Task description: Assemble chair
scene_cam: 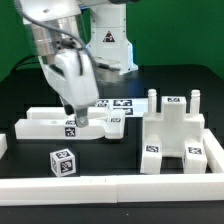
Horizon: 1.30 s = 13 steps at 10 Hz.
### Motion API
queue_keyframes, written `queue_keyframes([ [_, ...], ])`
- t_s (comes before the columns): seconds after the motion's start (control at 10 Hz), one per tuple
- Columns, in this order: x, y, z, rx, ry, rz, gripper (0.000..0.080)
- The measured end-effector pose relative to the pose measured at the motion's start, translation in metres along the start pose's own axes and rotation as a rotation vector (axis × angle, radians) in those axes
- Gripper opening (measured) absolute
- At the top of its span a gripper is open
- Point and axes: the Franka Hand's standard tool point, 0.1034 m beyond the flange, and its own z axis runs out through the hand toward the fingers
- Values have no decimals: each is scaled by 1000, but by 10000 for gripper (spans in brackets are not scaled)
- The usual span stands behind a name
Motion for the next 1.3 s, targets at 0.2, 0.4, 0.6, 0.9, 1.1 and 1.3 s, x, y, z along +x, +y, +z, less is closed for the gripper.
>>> queue_keyframes([
  [0.2,-7,8,8,2,36,179,649],
  [0.4,-9,6,8,10,25,213,649],
  [0.6,-3,16,9,9,24,207,649],
  [0.9,19,64,15,-12,48,160,649],
  [1.1,26,73,30,-26,82,166,649],
  [1.3,17,74,44,-42,91,161,649],
])
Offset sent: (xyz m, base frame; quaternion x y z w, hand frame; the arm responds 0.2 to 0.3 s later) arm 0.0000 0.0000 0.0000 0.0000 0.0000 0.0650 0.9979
